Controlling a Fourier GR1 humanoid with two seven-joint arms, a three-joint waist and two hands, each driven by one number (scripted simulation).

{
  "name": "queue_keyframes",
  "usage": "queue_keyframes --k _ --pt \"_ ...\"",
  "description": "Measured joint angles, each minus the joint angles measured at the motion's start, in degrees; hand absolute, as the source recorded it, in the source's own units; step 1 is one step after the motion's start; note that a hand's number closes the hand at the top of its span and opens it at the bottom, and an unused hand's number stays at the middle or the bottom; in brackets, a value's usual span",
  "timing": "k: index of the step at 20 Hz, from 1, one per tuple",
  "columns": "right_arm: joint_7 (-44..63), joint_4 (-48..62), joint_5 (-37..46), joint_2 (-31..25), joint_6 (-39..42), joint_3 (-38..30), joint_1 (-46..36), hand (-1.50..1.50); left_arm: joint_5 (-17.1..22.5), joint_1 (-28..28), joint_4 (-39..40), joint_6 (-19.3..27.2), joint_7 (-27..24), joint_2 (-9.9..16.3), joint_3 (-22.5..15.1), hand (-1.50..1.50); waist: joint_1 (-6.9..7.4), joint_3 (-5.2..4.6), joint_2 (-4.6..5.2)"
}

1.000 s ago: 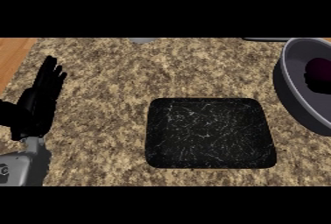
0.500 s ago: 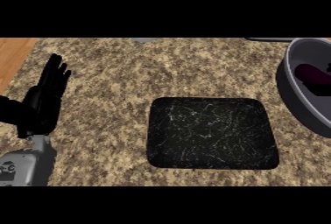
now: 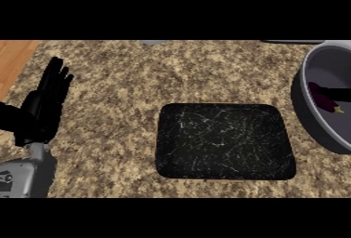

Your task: Pick the eggplant from the tray and place it in the pot

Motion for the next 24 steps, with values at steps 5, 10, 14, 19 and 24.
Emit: queue_keyframes --k 5,10,14,19,24 --pt "-4.64 2.53 -6.65 -3.04 5.71 -5.89 -0.40 -1.50 -0.10 -0.43 0.15 0.03 0.07 0.29 0.42 0.00 -0.39 -0.06 -0.13" --pt "-7.52 5.43 -10.80 -8.38 12.11 -9.68 1.73 -1.50 -0.37 -0.01 -0.36 0.32 0.71 -0.18 0.08 0.00 -0.59 -0.09 -0.22" --pt "-8.99 7.15 -12.82 -12.37 17.71 -11.16 4.06 -1.50 -0.38 -0.65 0.57 0.05 0.34 0.19 0.64 0.00 -0.87 -0.09 -0.27" --pt "-11.04 8.59 -14.53 -17.08 23.93 -12.39 7.93 -1.50 -0.55 0.27 0.08 0.08 0.17 -0.15 0.56 0.00 -0.92 -0.06 -0.31" --pt "-12.43 9.34 -15.00 -19.41 27.18 -12.34 10.50 -1.50 -0.85 0.11 0.18 0.44 -0.22 -0.90 0.27 0.00 -0.82 -0.03 -0.31"
